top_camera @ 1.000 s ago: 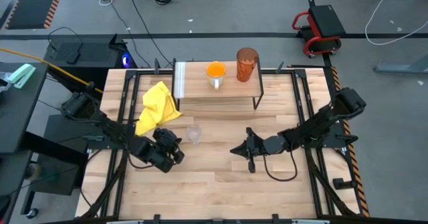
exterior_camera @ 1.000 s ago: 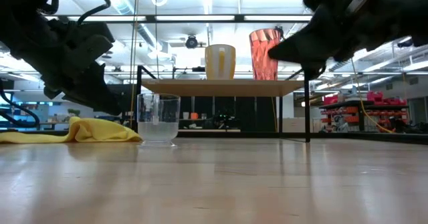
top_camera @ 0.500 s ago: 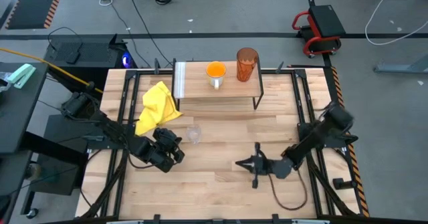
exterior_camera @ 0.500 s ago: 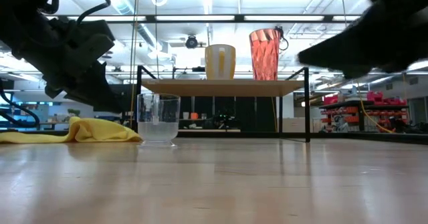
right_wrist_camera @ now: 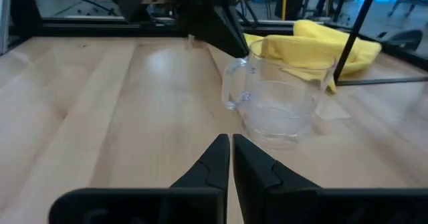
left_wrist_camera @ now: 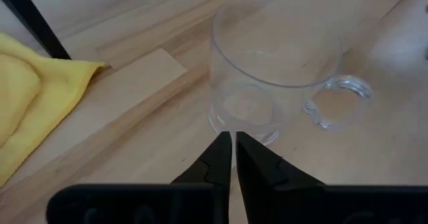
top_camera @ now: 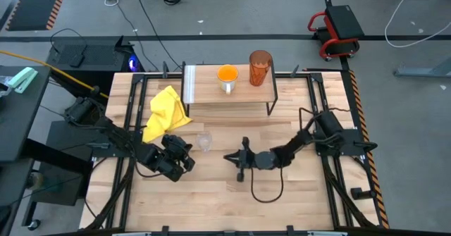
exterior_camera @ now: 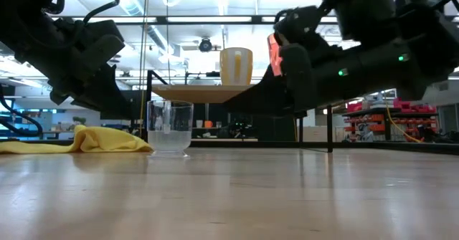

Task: Stack small to large cups/mugs on shelf
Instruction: Put the transparent mug on the shelf

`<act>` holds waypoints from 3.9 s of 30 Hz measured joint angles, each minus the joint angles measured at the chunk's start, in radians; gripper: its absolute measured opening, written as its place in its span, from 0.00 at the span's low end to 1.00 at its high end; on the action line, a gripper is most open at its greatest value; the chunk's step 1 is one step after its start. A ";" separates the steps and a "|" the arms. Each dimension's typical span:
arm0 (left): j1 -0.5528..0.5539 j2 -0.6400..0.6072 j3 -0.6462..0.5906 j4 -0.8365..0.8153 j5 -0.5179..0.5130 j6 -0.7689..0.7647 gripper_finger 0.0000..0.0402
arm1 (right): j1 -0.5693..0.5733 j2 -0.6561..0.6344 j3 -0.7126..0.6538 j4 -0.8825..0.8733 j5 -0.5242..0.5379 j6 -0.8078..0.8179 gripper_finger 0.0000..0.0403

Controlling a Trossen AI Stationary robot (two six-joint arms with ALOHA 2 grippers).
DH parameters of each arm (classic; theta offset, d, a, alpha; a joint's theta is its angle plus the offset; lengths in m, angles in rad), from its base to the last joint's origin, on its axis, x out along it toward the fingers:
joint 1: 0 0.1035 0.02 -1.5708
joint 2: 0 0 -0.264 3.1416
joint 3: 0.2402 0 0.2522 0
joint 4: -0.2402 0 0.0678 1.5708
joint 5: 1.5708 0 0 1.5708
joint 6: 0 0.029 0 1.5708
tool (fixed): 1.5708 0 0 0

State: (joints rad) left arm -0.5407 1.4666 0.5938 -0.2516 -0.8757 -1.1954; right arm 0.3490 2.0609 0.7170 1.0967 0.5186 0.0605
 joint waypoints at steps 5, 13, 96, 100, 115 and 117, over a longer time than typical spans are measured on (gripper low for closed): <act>-0.016 0.000 0.000 0.021 0.010 -0.002 0.07 | -0.023 0.000 0.000 0.003 -0.071 0.023 0.07; -0.084 0.070 0.001 0.194 0.054 0.081 0.13 | -0.030 0.000 0.006 0.012 -0.076 -0.001 0.07; 0.062 0.216 0.000 0.629 -0.003 0.410 0.07 | -0.162 0.000 0.132 -0.178 -0.132 0.050 0.02; 0.057 0.216 0.000 0.632 0.002 0.442 0.06 | -0.151 -0.001 0.132 -0.194 -0.132 0.051 0.02; 0.052 0.101 0.042 0.603 0.125 0.635 0.04 | -0.033 -0.028 0.131 -0.351 -0.100 0.053 0.02; 0.052 0.066 0.049 0.569 0.124 0.659 0.04 | -0.011 -0.055 0.131 -0.413 -0.061 0.055 0.02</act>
State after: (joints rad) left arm -0.4885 1.5330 0.6428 0.3179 -0.7517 -0.5359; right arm 0.3375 2.0055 0.8478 0.6840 0.4579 0.1159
